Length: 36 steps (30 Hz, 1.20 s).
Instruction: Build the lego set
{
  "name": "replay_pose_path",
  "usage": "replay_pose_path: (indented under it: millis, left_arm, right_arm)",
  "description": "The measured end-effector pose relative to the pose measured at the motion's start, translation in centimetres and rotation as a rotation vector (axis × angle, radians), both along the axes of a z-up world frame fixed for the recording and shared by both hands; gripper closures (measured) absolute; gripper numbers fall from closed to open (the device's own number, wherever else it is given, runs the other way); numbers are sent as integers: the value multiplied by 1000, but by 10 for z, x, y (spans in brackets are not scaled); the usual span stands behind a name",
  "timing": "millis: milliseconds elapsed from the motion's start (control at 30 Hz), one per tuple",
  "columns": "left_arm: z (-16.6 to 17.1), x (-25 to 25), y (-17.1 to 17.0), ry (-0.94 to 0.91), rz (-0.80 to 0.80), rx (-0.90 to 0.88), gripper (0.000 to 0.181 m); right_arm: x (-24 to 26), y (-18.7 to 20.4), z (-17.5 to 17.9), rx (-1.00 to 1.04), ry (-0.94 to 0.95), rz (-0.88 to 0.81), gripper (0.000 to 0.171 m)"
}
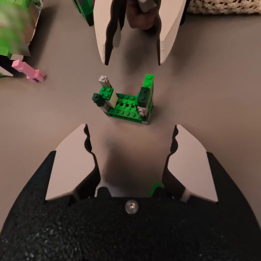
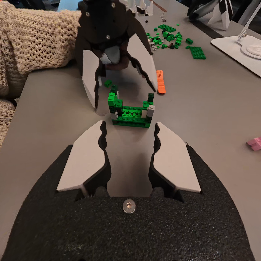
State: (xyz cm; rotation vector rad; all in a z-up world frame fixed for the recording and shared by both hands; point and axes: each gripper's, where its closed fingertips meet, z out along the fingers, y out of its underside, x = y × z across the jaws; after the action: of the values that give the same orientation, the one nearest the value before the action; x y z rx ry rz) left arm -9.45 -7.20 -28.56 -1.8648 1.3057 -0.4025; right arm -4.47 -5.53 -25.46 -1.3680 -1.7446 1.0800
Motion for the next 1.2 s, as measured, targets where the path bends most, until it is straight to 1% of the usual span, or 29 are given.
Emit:
replay_pose_path:
  millis: [33, 167, 600, 800, 1033, 1200]
  left_arm:
    - [-2, 3, 2, -8, -13, -19, 70]
    - [-8, 10, 9, -19, -55, -51, 71]
    - [-8, 27, 14, -20, -171, -70, 89]
    - [-7, 28, 15, -22, -176, -68, 102]
    - [-7, 28, 15, -21, -177, -54, 104]
    - [-6, 27, 17, -20, -158, -41, 105]
  right_arm:
    - [0, 1, 1, 3, 4, -3, 107]
    - [1, 2, 4, 7, 20, -7, 107]
    - [0, 3, 3, 9, 15, -7, 107]
    - [0, 3, 1, 6, 6, -6, 107]
    - [-1, 1, -2, 26, -8, -2, 107]
    - [-4, 2, 7, 103, 42, -18, 107]
